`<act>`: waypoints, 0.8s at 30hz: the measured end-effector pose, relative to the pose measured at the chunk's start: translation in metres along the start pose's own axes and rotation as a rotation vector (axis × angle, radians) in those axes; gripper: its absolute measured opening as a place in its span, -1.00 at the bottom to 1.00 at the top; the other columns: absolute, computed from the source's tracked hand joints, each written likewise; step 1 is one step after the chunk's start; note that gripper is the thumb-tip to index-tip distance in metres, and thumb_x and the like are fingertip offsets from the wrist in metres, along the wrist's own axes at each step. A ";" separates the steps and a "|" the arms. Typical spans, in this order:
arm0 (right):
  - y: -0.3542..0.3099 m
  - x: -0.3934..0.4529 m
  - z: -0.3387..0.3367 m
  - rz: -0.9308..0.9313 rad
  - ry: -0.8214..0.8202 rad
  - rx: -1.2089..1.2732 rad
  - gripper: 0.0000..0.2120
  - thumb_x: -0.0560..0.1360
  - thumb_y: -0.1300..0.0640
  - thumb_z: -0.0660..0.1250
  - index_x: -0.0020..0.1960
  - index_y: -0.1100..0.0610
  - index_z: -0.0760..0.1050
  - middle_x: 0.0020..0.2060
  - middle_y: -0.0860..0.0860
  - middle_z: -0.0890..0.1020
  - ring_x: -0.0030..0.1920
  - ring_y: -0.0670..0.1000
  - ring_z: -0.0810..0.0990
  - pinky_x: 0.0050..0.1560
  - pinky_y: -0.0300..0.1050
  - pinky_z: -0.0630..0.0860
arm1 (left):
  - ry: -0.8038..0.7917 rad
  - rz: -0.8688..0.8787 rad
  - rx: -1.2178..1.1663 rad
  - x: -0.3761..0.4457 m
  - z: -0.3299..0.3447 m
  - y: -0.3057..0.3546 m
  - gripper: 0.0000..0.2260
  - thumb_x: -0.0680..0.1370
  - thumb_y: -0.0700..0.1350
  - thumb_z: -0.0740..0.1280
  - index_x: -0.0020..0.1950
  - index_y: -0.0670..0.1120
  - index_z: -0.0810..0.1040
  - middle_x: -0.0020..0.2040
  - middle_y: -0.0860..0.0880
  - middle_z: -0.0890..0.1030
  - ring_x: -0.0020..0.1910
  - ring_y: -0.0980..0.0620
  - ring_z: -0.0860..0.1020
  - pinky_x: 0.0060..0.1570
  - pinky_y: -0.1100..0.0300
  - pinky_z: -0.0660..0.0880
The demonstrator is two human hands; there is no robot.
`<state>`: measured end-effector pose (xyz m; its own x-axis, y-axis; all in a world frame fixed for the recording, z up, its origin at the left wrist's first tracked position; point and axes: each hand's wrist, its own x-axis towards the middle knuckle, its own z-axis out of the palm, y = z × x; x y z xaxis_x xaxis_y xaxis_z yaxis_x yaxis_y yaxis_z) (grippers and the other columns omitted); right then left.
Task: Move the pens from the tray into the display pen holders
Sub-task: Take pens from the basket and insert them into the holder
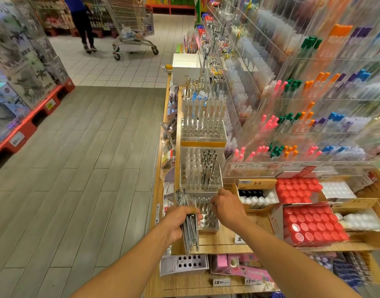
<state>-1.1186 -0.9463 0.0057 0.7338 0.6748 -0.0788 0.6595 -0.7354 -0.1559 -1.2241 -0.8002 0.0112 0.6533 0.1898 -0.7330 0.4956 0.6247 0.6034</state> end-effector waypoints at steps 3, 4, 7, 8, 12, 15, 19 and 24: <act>0.000 -0.002 -0.001 0.019 -0.004 0.007 -0.82 0.53 0.16 0.32 0.08 0.04 0.65 -0.06 -0.03 0.54 -0.04 0.03 0.53 -0.13 -0.13 0.51 | -0.001 0.003 0.011 -0.003 0.003 -0.001 -0.85 0.51 -0.37 0.37 0.06 -0.40 0.60 -0.12 -0.27 0.69 -0.19 -0.11 0.69 -0.23 0.10 0.63; 0.001 -0.003 0.000 0.025 -0.001 0.022 -0.81 0.52 0.16 0.34 0.09 0.04 0.64 -0.05 -0.03 0.54 -0.03 0.04 0.54 -0.08 -0.10 0.54 | -0.004 0.005 0.016 -0.004 0.004 -0.001 -0.85 0.52 -0.37 0.37 0.06 -0.40 0.60 -0.14 -0.27 0.69 -0.19 -0.11 0.69 -0.23 0.10 0.62; -0.002 -0.004 -0.005 0.078 -0.002 0.264 -0.77 0.50 0.10 0.38 0.15 0.04 0.58 -0.02 -0.05 0.57 -0.04 -0.01 0.58 -0.02 -0.10 0.55 | -0.011 0.008 0.037 -0.005 0.007 -0.001 -0.84 0.50 -0.37 0.39 0.06 -0.39 0.59 -0.16 -0.28 0.70 -0.21 -0.11 0.70 -0.25 0.09 0.64; -0.004 -0.004 -0.009 0.115 -0.043 0.417 -0.79 0.51 0.07 0.38 0.14 0.04 0.58 -0.06 -0.06 0.60 -0.09 -0.04 0.59 -0.07 -0.14 0.55 | -0.019 0.008 0.045 -0.006 0.009 0.000 -0.83 0.49 -0.37 0.40 0.06 -0.39 0.59 -0.17 -0.28 0.70 -0.24 -0.11 0.69 -0.27 0.09 0.64; -0.015 -0.006 -0.020 0.221 -0.293 1.012 -0.88 0.58 0.12 0.30 0.07 0.13 0.56 -0.17 0.06 0.68 -0.21 0.10 0.57 -0.17 0.06 0.48 | -0.045 0.018 0.049 -0.010 0.014 0.001 -0.79 0.48 -0.37 0.41 0.10 -0.38 0.57 -0.19 -0.26 0.69 -0.29 -0.09 0.68 -0.36 0.12 0.59; -0.015 -0.010 -0.025 0.269 -0.279 1.224 -0.88 0.59 0.13 0.28 0.02 0.16 0.55 -0.20 0.09 0.62 -0.21 0.11 0.49 -0.20 0.01 0.39 | -0.061 0.026 0.068 -0.013 0.015 0.003 -0.77 0.49 -0.36 0.40 0.13 -0.39 0.55 -0.21 -0.26 0.67 -0.33 -0.08 0.66 -0.36 0.12 0.58; -0.013 -0.012 -0.031 0.236 -0.291 1.228 -0.88 0.54 0.11 0.37 -0.03 0.18 0.55 -0.26 0.03 0.60 -0.26 0.05 0.48 -0.24 -0.09 0.39 | -0.063 0.033 0.049 -0.016 0.017 0.003 -0.69 0.49 -0.37 0.41 0.20 -0.40 0.50 -0.20 -0.30 0.67 -0.32 -0.12 0.67 -0.40 0.13 0.58; -0.004 -0.007 -0.042 0.205 -0.253 1.177 -0.96 0.59 0.23 0.27 -0.02 0.19 0.48 -0.26 0.12 0.61 -0.30 0.02 0.57 -0.22 -0.01 0.49 | -0.038 0.020 -0.075 -0.016 0.015 0.003 -0.85 0.55 -0.29 0.36 0.05 -0.36 0.59 -0.20 -0.25 0.67 -0.36 -0.07 0.66 -0.41 0.13 0.60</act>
<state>-1.1195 -0.9502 0.0484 0.6681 0.6423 -0.3755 -0.1120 -0.4122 -0.9042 -1.2243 -0.8133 0.0291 0.6843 0.1750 -0.7079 0.4391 0.6762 0.5915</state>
